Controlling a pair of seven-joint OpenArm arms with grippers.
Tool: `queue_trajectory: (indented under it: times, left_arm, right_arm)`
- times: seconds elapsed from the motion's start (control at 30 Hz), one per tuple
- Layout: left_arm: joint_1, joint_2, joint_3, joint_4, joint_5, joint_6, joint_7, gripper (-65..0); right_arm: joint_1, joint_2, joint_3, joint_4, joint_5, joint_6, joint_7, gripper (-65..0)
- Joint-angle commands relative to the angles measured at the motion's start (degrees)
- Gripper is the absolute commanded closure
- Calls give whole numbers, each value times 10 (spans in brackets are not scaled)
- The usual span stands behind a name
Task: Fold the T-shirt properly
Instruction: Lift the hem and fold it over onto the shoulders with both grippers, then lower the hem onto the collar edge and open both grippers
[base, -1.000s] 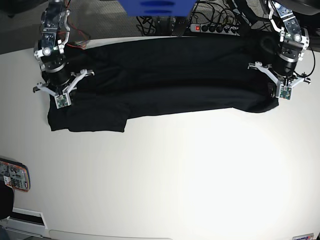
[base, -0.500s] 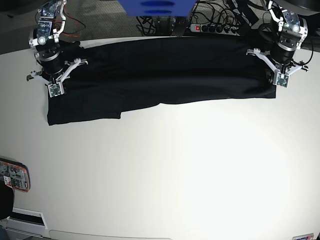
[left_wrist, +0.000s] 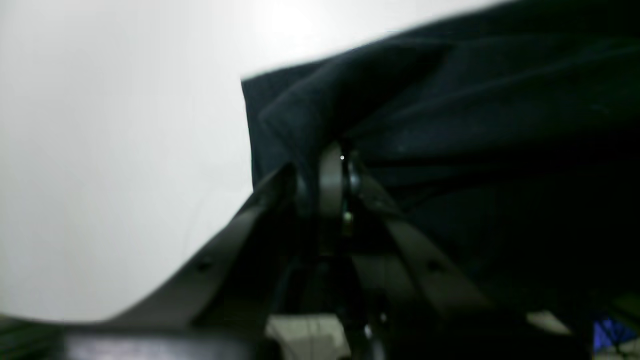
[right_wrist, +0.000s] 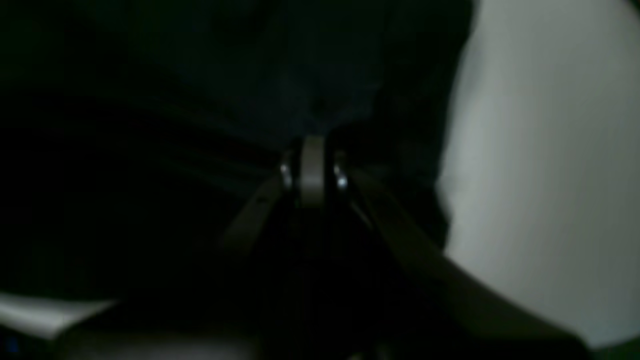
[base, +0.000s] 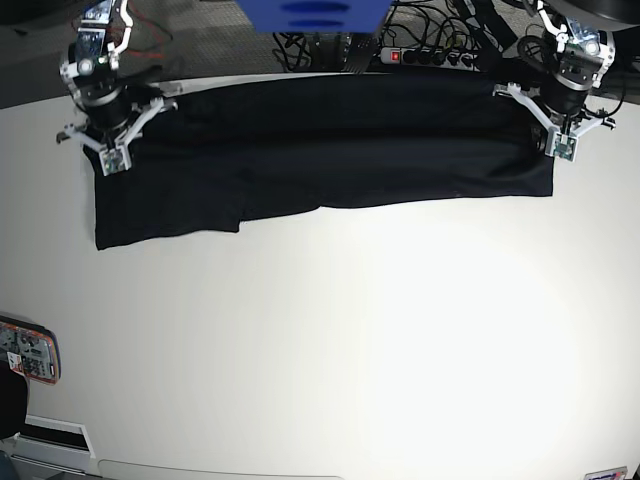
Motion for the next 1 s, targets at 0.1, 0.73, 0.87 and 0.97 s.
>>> queue_trajectory:
  times: [0.1, 0.73, 0.87, 0.97]
  left_arm:
    - [6, -6, -2, -26, -1, 6, -12, 0]
    - [6, -11, 9, -115, 1, 6, -12, 0]
    - [6, -12, 8, -115, 2, 6, -12, 0]
    - [6, -12, 10, -115, 36, 6, -12, -16]
  right_arm:
    - [6, 7, 4, 8, -3, -10, 16, 0]
    - [3, 8, 1, 4, -3, -10, 15, -225]
    - [3, 8, 1, 4, -2, -10, 15, -315]
    - [4, 8, 1, 5, -2, -10, 15, -349]
